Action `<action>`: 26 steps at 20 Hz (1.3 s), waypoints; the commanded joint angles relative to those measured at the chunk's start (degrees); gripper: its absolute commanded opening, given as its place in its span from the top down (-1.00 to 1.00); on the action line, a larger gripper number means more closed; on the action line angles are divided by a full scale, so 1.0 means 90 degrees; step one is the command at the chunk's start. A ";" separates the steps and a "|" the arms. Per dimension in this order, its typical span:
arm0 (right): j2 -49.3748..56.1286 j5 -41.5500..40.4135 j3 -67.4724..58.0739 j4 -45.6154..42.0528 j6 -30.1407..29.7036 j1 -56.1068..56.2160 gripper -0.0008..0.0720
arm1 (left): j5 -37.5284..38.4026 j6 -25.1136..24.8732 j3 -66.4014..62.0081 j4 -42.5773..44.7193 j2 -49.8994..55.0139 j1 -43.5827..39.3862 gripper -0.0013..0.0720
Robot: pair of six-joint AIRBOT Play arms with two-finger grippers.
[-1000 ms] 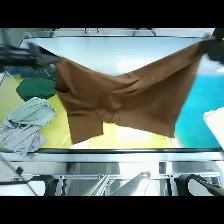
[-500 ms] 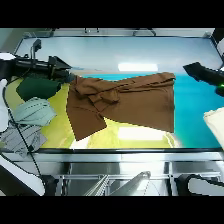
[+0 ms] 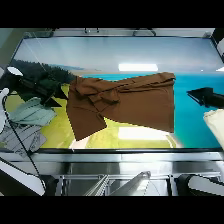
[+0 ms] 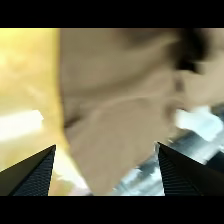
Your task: Fold the shirts.
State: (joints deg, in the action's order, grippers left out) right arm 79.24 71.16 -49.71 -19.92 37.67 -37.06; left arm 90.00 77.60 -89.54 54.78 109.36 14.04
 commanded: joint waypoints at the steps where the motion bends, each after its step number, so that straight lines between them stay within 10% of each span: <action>1: -0.0087 0.0372 0.0478 -0.0051 -0.0141 -0.0063 0.22 | -0.0729 0.0102 0.0432 0.0580 -0.0027 -0.0272 -0.93; 7: -0.0092 0.0481 0.0498 -0.0056 -0.0131 -0.0070 0.23 | -0.0554 0.0000 -0.0289 0.0175 0.0573 -0.0862 -0.92; 10: -0.0092 0.0476 0.0491 -0.0355 0.0097 -0.0253 0.22 | -0.0032 -0.0466 -0.0690 -0.0204 0.0777 -0.0962 0.91; 15: -0.0085 0.0376 0.0493 -0.0984 0.0291 -0.0928 0.22 | 0.0568 -0.0474 -0.0753 -0.0223 0.0755 -0.0712 0.90; 18: -0.0046 0.0180 0.0646 -0.2705 0.0991 -0.0947 -0.23 | 0.0736 -0.0474 -0.0753 -0.0270 0.0755 -0.0636 0.90; 26: 0.0763 -0.0240 0.1508 -0.2759 0.1183 -0.0631 -0.20 | 0.0894 -0.0580 -0.0755 -0.0279 0.0755 -0.0670 0.90</action>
State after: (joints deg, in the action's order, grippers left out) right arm 82.96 71.05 -37.58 -42.17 47.16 -44.31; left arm 96.95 72.79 -96.27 52.40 116.14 8.03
